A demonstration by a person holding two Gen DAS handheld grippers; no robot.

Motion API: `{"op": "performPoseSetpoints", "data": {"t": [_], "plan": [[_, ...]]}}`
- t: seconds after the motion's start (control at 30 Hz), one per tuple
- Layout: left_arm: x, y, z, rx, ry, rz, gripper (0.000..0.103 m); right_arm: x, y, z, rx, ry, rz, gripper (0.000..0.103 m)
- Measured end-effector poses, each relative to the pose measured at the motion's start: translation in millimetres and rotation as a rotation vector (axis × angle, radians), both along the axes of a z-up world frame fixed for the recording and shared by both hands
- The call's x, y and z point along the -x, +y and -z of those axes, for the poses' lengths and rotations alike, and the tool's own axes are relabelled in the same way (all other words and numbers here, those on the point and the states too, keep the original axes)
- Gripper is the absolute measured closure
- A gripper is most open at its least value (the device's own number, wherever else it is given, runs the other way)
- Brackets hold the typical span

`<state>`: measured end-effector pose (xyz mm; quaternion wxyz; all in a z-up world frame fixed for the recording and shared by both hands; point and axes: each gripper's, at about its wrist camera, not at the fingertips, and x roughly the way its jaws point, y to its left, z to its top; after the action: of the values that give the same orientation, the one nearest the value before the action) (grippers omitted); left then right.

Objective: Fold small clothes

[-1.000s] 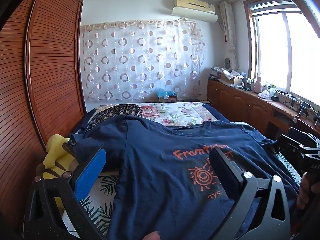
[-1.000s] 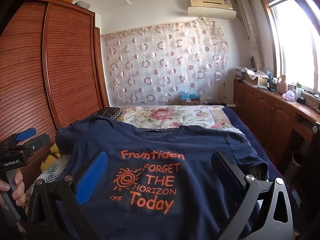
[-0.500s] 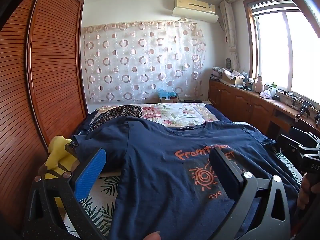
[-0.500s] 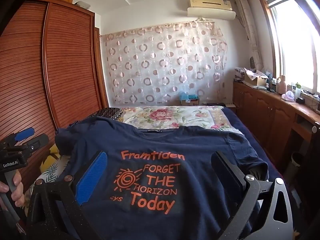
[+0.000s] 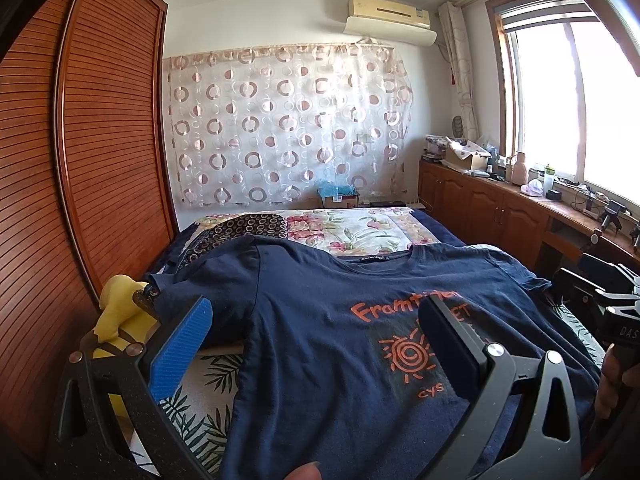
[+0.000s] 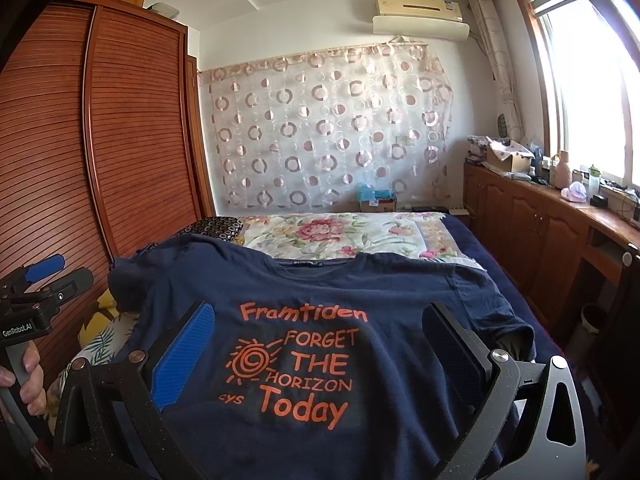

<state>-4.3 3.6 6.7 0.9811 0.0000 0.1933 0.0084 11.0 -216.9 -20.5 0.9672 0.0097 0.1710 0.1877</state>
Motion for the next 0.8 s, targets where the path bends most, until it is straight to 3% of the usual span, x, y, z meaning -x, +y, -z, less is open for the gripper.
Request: {"op": "performPoseSetpoints", "data": {"t": [0.8], "plan": [[0.5, -2.2, 0.4, -0.009, -0.006, -0.002, 0.000, -0.2, 1.1, 0.4, 0.001, 0.000, 0.002, 0.000]]}}
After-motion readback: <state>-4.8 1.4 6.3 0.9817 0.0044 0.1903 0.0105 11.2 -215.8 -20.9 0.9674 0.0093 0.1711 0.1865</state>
